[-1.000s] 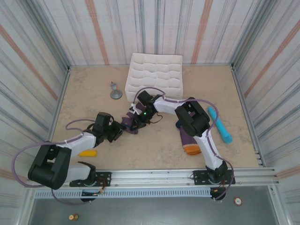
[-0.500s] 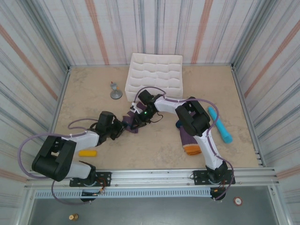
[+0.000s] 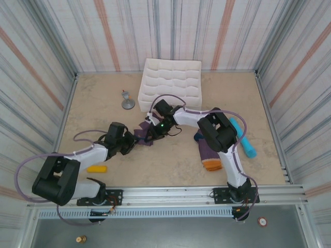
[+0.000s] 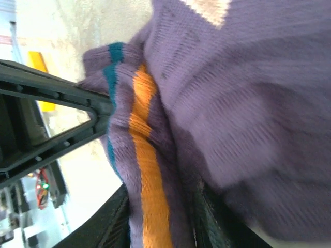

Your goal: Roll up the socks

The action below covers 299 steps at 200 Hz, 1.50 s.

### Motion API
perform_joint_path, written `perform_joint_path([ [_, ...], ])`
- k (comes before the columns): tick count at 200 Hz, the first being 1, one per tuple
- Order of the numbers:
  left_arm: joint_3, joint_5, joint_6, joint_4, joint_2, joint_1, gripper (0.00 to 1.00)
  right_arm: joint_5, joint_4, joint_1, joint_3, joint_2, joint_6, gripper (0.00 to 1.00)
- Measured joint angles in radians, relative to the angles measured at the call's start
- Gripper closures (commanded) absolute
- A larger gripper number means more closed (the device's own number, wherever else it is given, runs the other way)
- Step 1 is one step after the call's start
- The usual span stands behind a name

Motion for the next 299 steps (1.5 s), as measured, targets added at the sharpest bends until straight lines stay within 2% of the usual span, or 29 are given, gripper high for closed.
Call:
perform_joint_path([
  [65,0.000,0.000,0.023,-0.249,-0.151,0.001,1.00,0.239,0.118,0.050,-0.229,-0.200,-0.065,0.53],
  [92,0.000,0.009,0.037,-0.314,-0.182,0.014,1.00,0.363,0.203,0.138,-0.333,-0.311,-0.132,0.48],
  [121,0.000,0.029,0.068,-0.365,-0.189,0.036,1.00,0.508,0.309,0.246,-0.427,-0.403,-0.222,0.38],
  [145,0.000,0.057,0.093,-0.393,-0.189,0.058,1.00,0.646,0.407,0.343,-0.497,-0.451,-0.323,0.38],
  [209,0.019,0.109,0.136,-0.430,-0.179,0.075,1.00,0.921,0.650,0.525,-0.565,-0.423,-0.590,0.39],
  [242,0.024,0.131,0.150,-0.435,-0.166,0.079,1.00,0.975,0.734,0.553,-0.565,-0.369,-0.678,0.41],
  [299,0.043,0.167,0.176,-0.441,-0.132,0.089,1.00,1.003,0.787,0.552,-0.569,-0.314,-0.733,0.47],
])
